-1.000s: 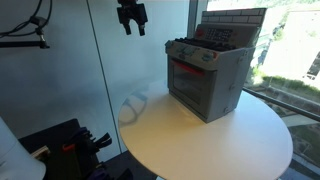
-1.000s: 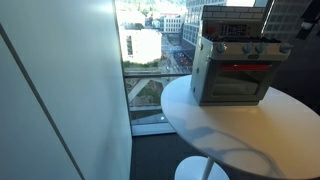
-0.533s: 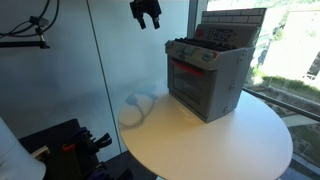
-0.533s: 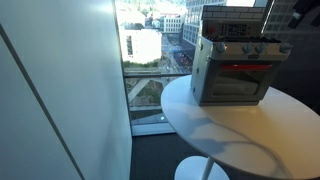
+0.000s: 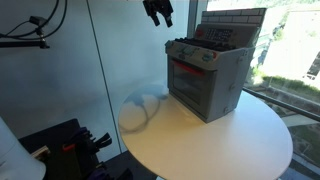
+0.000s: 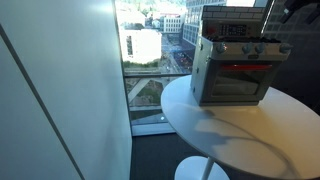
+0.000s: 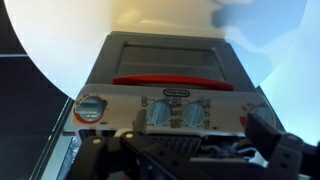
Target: Turn the third knob from the left clockwise
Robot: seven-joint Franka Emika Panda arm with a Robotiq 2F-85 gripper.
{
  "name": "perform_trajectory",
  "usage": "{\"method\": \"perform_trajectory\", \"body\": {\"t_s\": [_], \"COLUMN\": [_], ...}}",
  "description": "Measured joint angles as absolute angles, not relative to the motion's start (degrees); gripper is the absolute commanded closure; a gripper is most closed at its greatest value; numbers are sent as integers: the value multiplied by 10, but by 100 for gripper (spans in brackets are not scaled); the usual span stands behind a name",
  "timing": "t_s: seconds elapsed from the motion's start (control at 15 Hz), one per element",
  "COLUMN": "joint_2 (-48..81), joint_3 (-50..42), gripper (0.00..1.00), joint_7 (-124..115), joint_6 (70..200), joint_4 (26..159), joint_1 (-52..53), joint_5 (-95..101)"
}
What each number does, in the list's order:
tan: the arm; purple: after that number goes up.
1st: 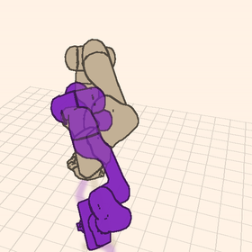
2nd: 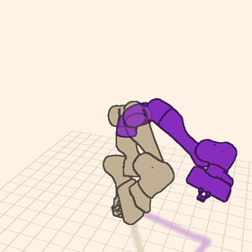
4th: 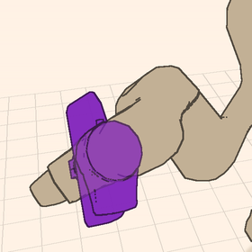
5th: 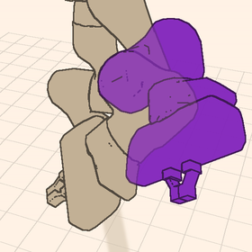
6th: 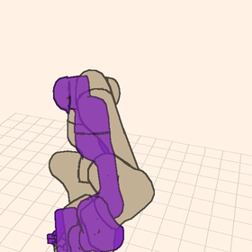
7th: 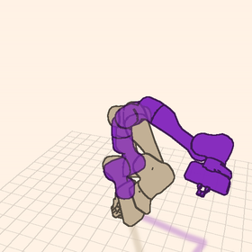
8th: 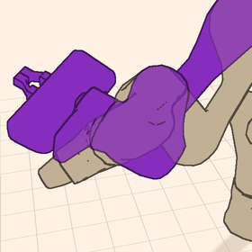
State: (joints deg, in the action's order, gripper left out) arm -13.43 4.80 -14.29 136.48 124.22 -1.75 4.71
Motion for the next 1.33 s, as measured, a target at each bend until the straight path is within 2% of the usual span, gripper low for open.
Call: {"method": "perform_trajectory", "body": {"t_s": [0.87, 1.33], "joint_2": [-128, -128], "joint_3": [46, 36], "gripper": [0, 0], "joint_7": [-168, -183], "joint_6": [1391, 1451], "joint_4": [1247, 1272], "joint_1": [-23, -33], "joint_5": [59, 59]}}
